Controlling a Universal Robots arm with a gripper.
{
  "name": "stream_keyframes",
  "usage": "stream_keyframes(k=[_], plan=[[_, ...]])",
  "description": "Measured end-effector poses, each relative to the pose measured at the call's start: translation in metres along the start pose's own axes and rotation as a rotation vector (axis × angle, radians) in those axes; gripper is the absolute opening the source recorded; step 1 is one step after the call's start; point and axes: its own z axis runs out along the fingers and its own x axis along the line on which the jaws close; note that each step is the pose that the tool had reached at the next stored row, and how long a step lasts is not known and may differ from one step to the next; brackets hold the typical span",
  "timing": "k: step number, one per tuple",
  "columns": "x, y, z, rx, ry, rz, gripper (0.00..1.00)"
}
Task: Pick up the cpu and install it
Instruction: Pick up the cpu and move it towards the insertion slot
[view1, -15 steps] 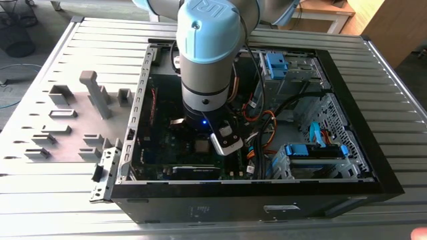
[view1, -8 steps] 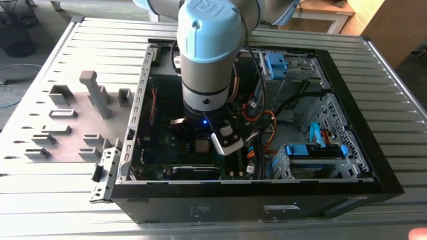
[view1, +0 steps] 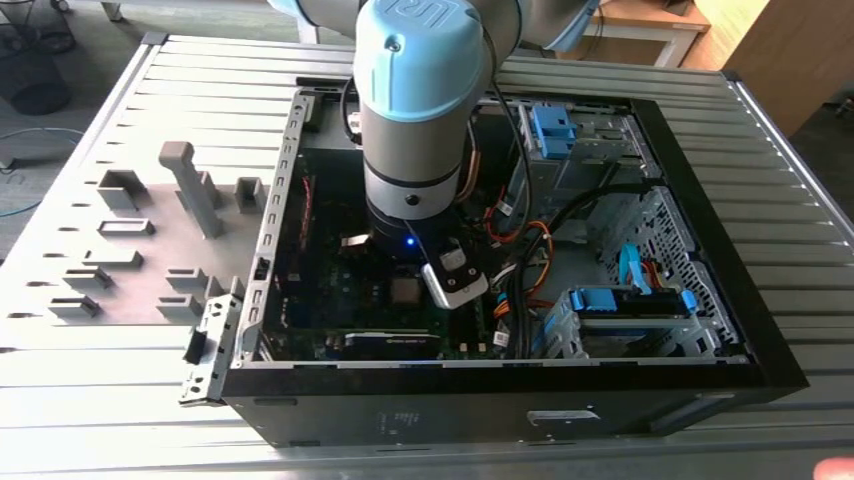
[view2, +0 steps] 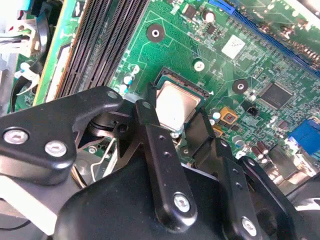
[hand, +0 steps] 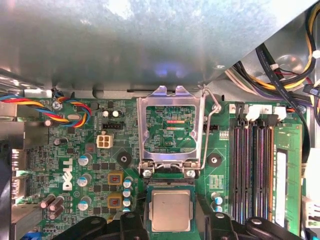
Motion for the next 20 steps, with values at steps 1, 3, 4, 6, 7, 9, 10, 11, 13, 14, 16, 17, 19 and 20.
stream_keyframes(k=[1,3,4,6,7,9,10,11,13,14,16,17,19,20], plan=[[0.0,0.0,0.0,0.0,0.0,0.0,0.47],[0.0001,-0.0001,0.0002,0.0006,0.0001,0.004,0.47],[0.0001,-0.0001,0.0004,0.0007,0.0,0.009,0.47],[0.0001,-0.0001,0.0005,0.0009,-0.0001,0.014,0.47],[0.0001,-0.0001,0.0005,0.0009,-0.0001,0.014,0.47],[0.0001,-0.0001,0.0006,0.0007,-0.0002,0.016,0.47],[0.0001,-0.0001,0.0007,0.0008,-0.0002,0.016,0.47],[0.0001,-0.0001,0.0006,0.0008,-0.0002,0.016,0.47],[0.0001,-0.0001,0.0006,0.0008,-0.0002,0.017,0.47],[0.0001,-0.0001,0.0006,0.0008,-0.0002,0.017,0.47],[0.0001,-0.0001,0.001,0.0007,-0.0003,0.017,0.47],[0.0001,-0.0001,0.0016,0.0004,-0.0004,0.017,0.47],[0.0001,-0.0002,0.0021,0.001,-0.0001,0.017,0.47],[0.0001,-0.0002,0.0021,0.0009,-0.0001,0.017,0.47]])
